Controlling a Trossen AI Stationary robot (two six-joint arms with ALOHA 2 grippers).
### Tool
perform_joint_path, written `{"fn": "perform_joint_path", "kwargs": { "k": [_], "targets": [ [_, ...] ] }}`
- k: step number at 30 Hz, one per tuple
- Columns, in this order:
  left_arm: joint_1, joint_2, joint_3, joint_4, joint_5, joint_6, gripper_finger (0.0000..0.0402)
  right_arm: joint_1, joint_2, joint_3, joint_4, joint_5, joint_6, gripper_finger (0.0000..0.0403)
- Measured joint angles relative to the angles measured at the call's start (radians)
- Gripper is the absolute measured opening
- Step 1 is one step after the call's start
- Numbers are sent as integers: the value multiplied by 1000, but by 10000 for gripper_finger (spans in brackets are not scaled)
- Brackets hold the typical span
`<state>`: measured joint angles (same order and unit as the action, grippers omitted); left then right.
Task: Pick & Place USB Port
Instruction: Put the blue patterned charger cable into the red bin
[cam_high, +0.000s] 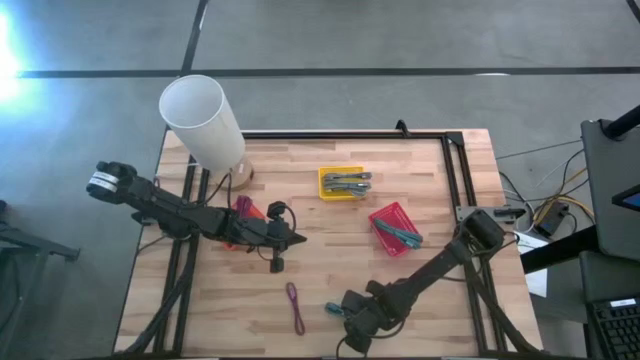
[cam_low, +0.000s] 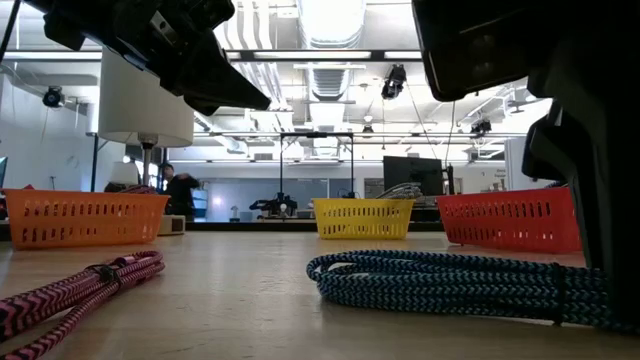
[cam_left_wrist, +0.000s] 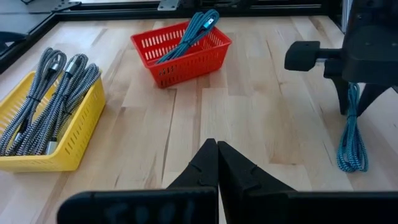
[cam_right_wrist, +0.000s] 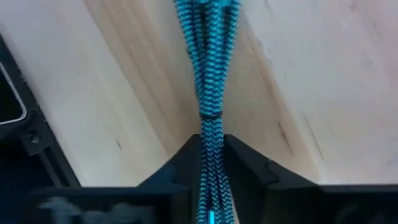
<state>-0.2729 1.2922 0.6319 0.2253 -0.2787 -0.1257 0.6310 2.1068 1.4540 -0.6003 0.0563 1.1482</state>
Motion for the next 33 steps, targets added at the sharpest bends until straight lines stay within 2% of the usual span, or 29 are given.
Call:
{"fn": "perform_joint_path", "kwargs": {
  "k": [5,8,14,18,23,29,33],
  "targets": [
    [0,0,0,0,0,0,0,-14,-55,-3,-80,-1,6,19],
    [0,0,0,-1,0,-2,0,-30,-103,28,-271,-2,47,19],
    [0,0,0,0,0,-5,0,-77,-212,133,-766,-1,121,18],
    [0,0,0,0,0,-7,0,-135,-279,144,-948,-2,190,17],
    [0,0,1,-2,0,-30,0,-227,-331,105,-949,0,140,16],
    [0,0,1,-8,0,-31,0,-334,-318,72,-949,-12,39,16],
    [0,0,1,-8,0,-30,0,-399,-318,51,-949,-63,27,16]
  ]
}}
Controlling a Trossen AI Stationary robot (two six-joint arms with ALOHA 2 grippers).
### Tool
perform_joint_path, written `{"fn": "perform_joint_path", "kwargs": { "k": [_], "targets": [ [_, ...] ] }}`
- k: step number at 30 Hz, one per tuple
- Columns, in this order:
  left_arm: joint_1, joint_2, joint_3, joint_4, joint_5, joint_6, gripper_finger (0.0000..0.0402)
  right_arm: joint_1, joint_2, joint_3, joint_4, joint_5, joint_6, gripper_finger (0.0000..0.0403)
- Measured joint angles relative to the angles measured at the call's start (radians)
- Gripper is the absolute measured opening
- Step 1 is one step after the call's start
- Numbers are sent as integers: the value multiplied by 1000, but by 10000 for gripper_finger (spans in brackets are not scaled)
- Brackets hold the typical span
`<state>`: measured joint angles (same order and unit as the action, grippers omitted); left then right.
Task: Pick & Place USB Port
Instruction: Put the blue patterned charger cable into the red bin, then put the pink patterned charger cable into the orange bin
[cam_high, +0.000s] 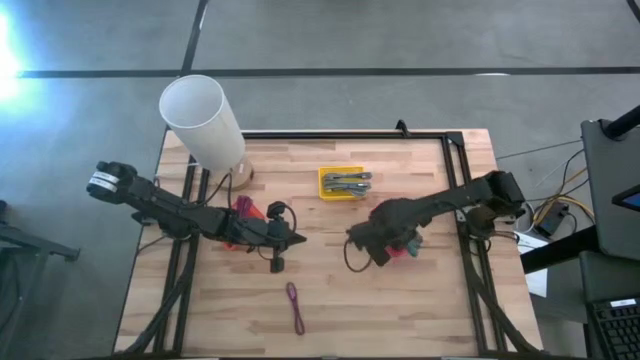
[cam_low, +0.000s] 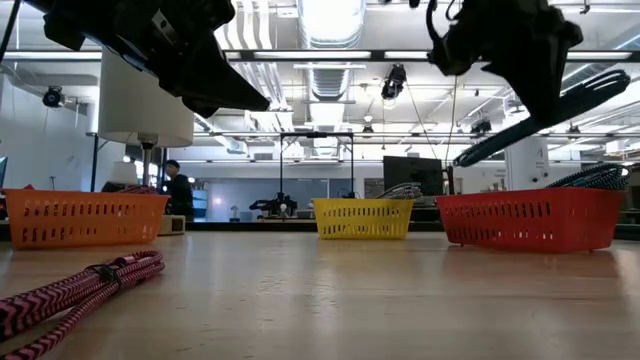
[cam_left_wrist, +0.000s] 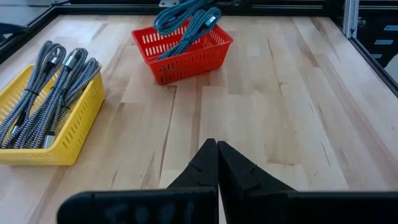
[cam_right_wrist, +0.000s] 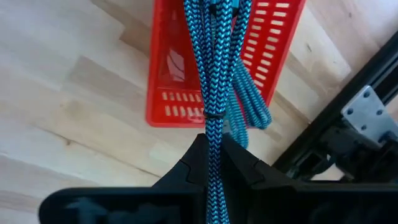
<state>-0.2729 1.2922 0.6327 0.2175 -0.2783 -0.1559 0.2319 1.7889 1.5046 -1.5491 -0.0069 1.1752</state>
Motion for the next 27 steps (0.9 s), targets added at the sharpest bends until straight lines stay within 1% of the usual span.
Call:
{"fn": "perform_joint_path", "kwargs": {
  "k": [8,11,17,23,27],
  "targets": [
    [0,0,0,0,0,0,0,-71,0,-74,4,-31,-139,15],
    [0,0,0,0,0,0,0,-84,0,-104,8,-30,-162,18],
    [0,0,0,0,0,-1,0,-114,0,-162,14,15,-198,40],
    [0,0,0,0,0,-1,0,-131,0,-210,31,10,-227,64],
    [0,0,0,0,0,-1,0,-131,0,-215,88,10,-265,80]
  ]
}}
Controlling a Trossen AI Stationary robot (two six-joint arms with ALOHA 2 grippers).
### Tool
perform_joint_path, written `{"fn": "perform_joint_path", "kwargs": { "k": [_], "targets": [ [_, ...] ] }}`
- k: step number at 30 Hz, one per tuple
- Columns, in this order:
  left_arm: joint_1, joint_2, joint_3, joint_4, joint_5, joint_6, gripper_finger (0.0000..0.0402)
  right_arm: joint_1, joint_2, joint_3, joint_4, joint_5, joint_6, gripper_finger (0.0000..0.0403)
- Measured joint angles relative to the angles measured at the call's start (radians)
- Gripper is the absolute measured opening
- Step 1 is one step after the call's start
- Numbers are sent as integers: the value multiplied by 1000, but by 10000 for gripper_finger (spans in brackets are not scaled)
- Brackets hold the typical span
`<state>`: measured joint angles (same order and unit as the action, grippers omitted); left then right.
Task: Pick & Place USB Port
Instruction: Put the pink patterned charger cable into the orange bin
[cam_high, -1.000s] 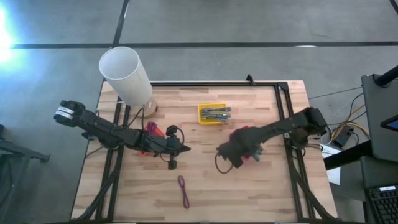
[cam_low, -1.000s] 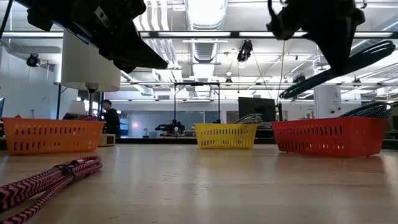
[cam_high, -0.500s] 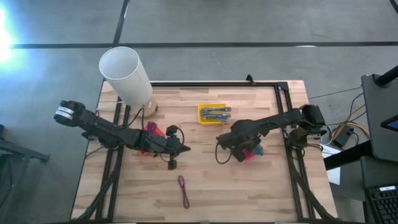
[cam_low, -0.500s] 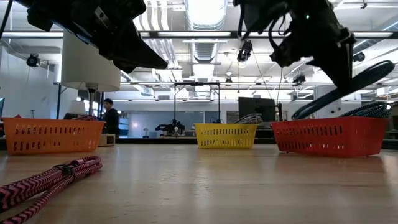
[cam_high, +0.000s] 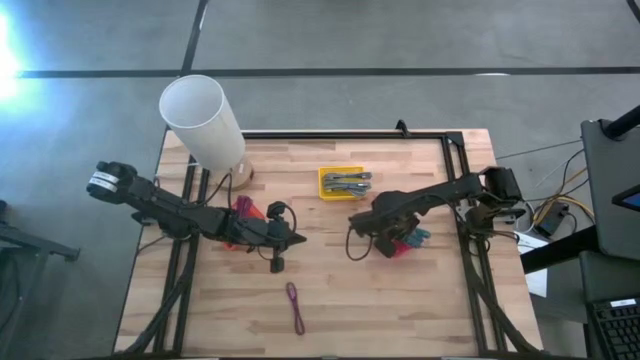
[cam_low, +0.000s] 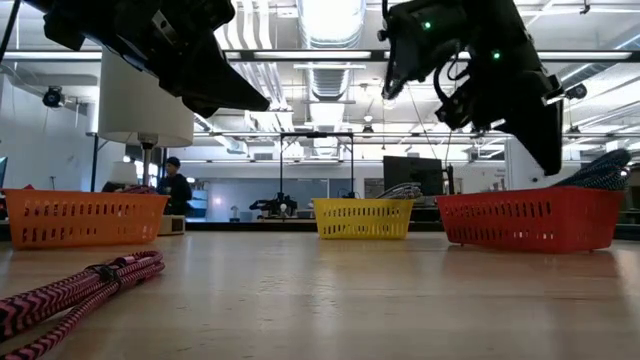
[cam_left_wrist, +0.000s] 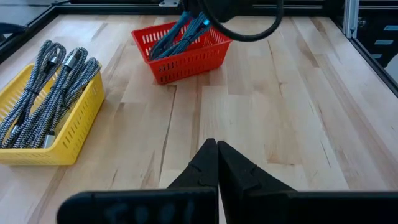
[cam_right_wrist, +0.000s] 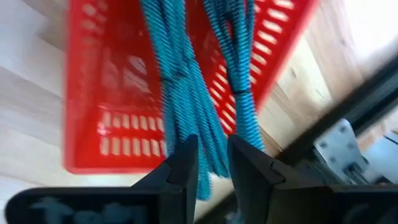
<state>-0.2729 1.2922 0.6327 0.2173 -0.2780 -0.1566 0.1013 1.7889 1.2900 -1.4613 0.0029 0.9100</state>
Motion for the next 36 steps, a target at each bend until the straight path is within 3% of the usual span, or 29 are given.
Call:
{"fn": "perform_joint_path", "kwargs": {
  "k": [10,15,18,21,26,32,36],
  "targets": [
    [0,0,0,0,19,-8,0,12,2,106,36,-4,22,97],
    [-24,0,0,0,133,7,0,78,2,226,45,5,21,93],
    [-66,0,0,0,205,44,0,144,2,281,85,85,8,96],
    [-121,0,0,-1,280,84,0,212,1,305,154,150,-40,101],
    [-220,0,0,0,371,98,0,293,0,297,310,154,-162,101],
    [-270,1,0,32,294,127,7,355,0,236,566,155,-253,93],
    [-269,5,5,47,289,98,48,381,0,169,770,154,-337,88]
  ]
}}
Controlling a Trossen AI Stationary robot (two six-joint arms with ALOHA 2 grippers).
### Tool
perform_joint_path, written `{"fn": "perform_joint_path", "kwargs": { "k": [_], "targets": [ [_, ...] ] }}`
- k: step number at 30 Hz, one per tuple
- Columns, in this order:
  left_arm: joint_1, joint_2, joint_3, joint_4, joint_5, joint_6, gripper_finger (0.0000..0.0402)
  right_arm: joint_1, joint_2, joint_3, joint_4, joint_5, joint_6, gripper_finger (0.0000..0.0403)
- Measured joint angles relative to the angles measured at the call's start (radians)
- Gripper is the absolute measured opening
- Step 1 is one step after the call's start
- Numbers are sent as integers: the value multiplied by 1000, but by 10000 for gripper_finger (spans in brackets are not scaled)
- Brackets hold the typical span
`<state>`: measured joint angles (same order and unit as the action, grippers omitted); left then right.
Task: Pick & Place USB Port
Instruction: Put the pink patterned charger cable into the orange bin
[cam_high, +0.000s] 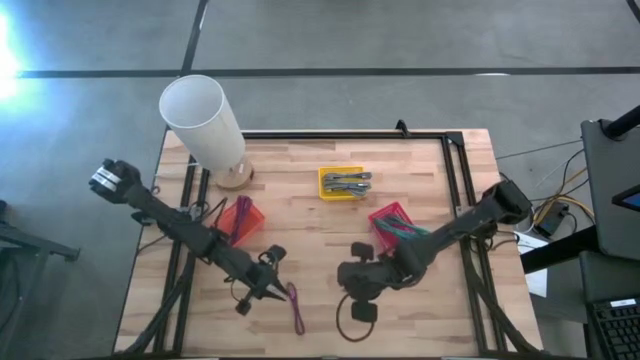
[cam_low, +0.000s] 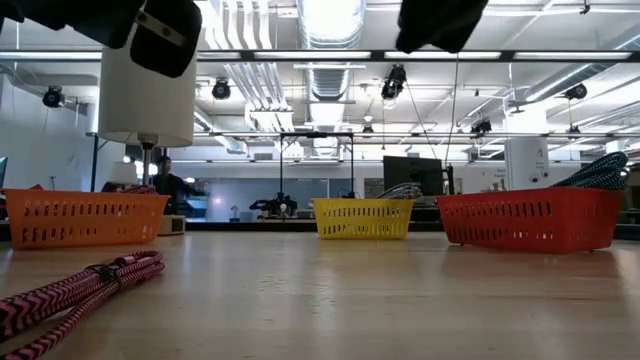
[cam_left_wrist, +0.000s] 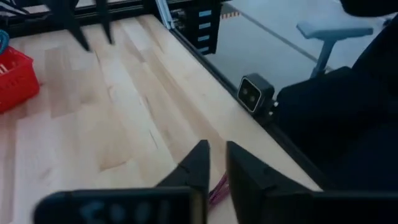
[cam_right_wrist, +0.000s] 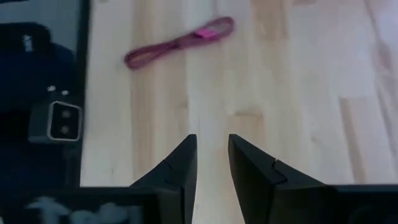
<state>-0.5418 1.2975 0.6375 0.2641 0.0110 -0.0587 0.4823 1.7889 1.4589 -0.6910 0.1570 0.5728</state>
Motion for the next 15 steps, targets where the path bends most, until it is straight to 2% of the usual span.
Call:
{"fn": "perform_joint_path", "kwargs": {
  "k": [3,8,13,15],
  "targets": [
    [0,37,15,0,-4,-18,92,12,0,-45,87,-5,-50,84],
    [-3,183,72,-3,27,19,150,13,-1,-122,95,-11,-16,86],
    [-3,307,183,-157,126,24,162,10,-33,-228,105,-10,12,87],
    [-3,348,227,-215,119,27,160,16,-51,-276,133,-9,14,84]
  ]
}}
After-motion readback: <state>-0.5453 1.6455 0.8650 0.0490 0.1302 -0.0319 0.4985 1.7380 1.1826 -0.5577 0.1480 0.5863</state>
